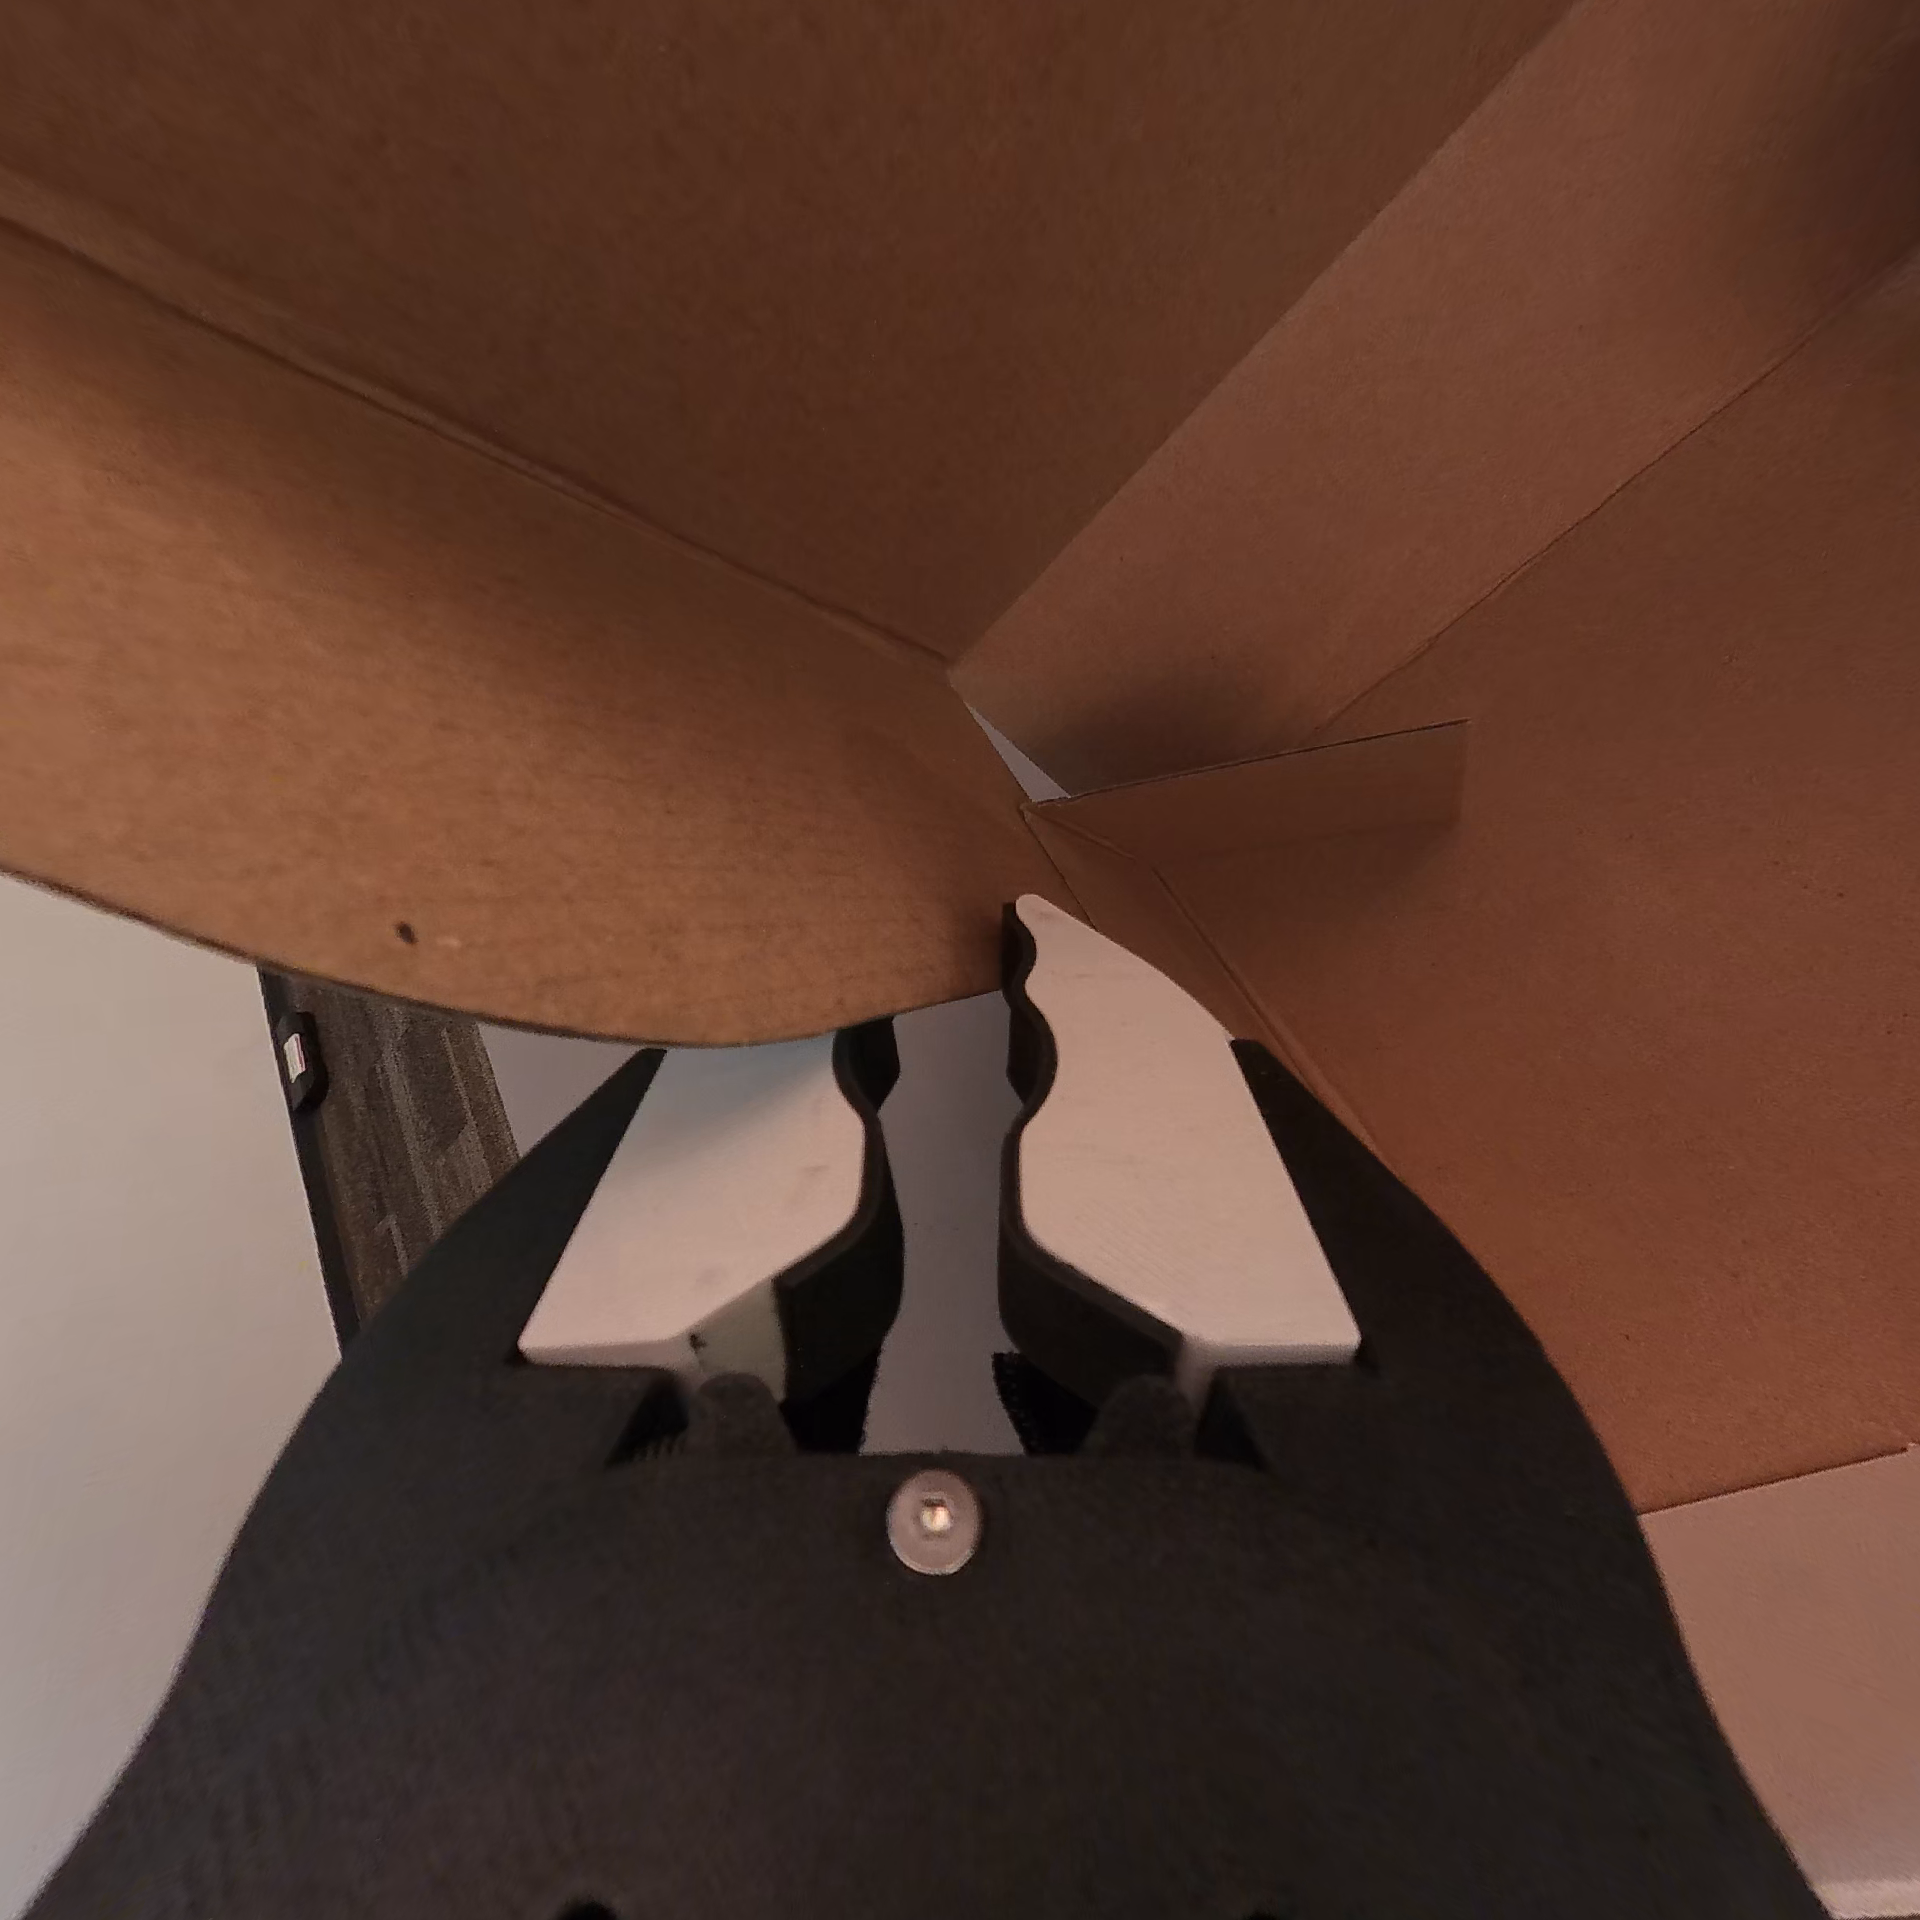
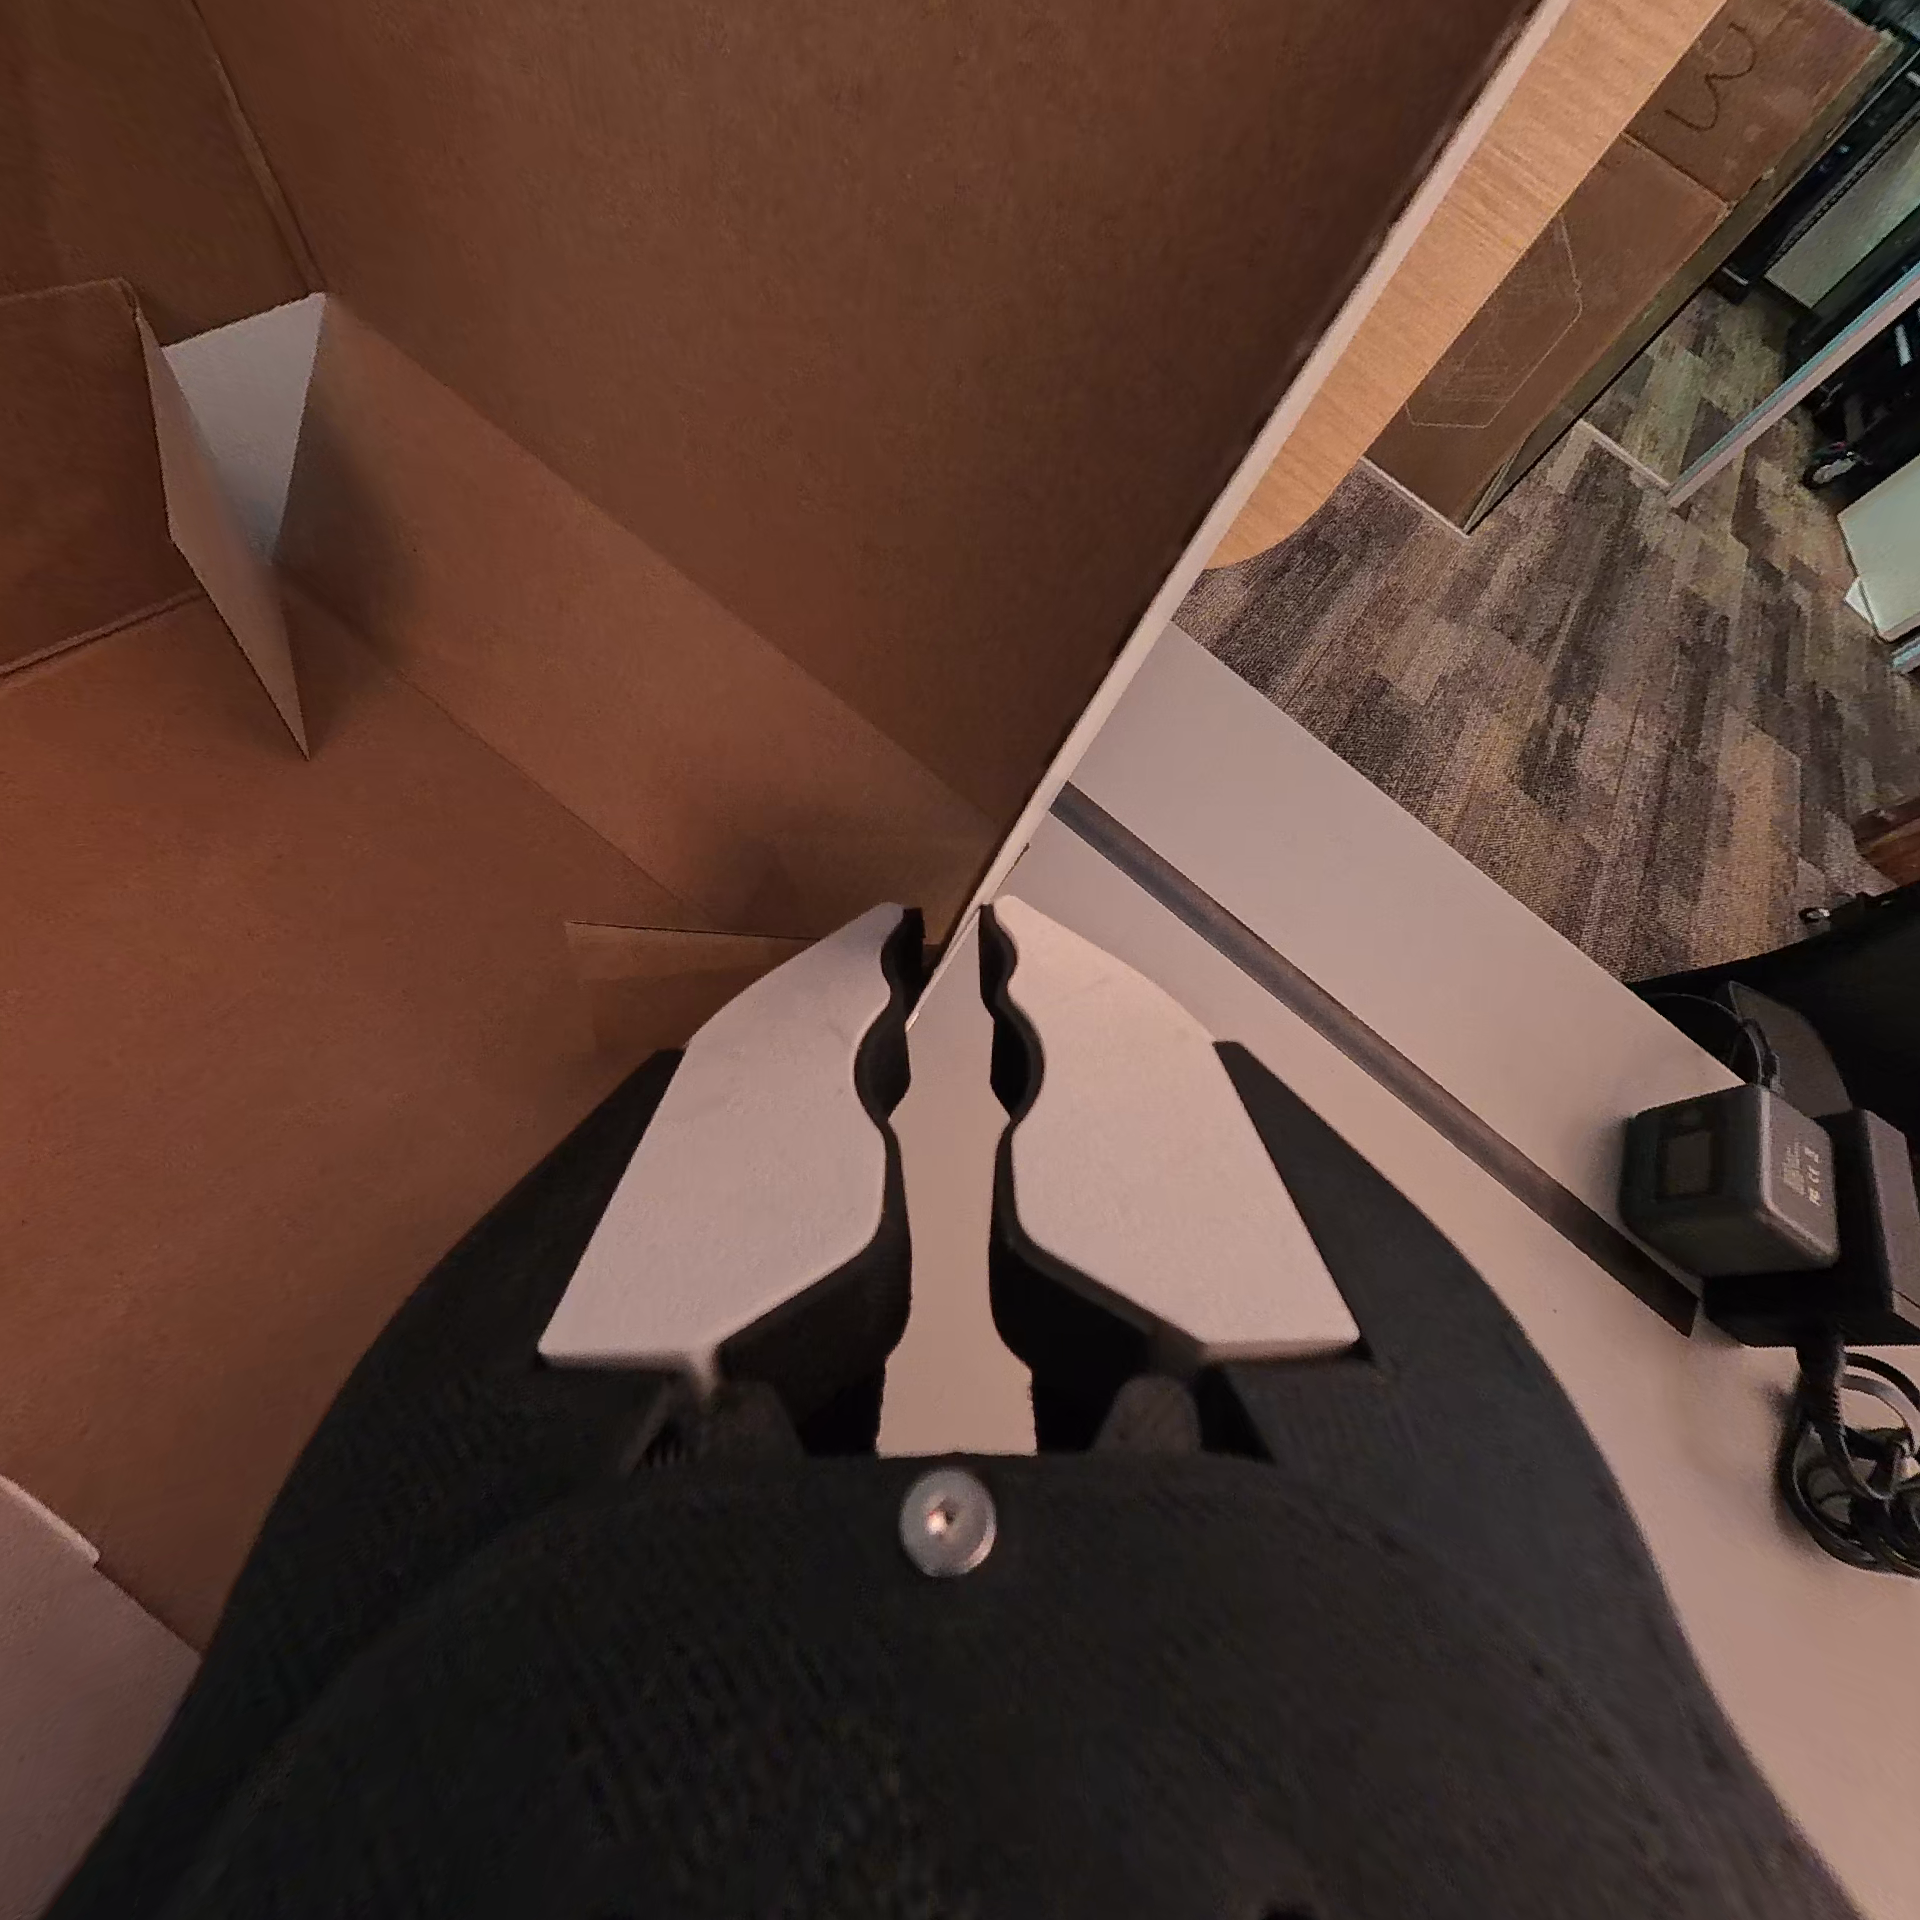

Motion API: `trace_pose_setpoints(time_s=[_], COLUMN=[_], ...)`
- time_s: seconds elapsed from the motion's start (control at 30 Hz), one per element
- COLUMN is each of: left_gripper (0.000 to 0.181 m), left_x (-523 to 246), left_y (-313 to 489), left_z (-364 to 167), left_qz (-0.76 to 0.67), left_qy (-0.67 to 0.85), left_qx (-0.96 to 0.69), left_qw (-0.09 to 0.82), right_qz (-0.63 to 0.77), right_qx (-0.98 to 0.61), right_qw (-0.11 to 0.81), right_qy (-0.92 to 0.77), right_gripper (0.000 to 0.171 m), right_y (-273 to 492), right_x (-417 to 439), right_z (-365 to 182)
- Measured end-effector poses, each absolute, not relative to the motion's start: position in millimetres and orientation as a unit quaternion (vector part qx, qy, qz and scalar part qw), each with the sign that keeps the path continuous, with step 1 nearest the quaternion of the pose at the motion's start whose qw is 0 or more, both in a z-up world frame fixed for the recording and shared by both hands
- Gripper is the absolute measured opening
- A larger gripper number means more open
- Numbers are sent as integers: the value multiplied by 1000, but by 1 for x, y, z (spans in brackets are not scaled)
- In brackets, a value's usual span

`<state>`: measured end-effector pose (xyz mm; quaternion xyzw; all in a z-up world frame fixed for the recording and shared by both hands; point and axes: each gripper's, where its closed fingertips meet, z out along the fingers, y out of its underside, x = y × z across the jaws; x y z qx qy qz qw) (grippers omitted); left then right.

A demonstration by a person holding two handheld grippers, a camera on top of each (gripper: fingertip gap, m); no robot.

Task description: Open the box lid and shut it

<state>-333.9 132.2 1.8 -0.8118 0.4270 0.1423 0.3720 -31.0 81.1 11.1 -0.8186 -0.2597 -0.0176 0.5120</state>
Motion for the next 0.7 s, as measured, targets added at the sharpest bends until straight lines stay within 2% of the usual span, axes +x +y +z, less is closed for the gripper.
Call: trace_pose_setpoints(time_s=[0.7], left_gripper=[14], left_x=[-337], left_y=[135], left_z=[8], left_qz=[100], left_qy=[405], left_qx=[-824], left_qw=[384], right_qz=[-20], right_qx=[-817], right_qw=[510], right_qy=[-266], right_gripper=[11], right_y=[76], right_x=[-31], right_z=[17])
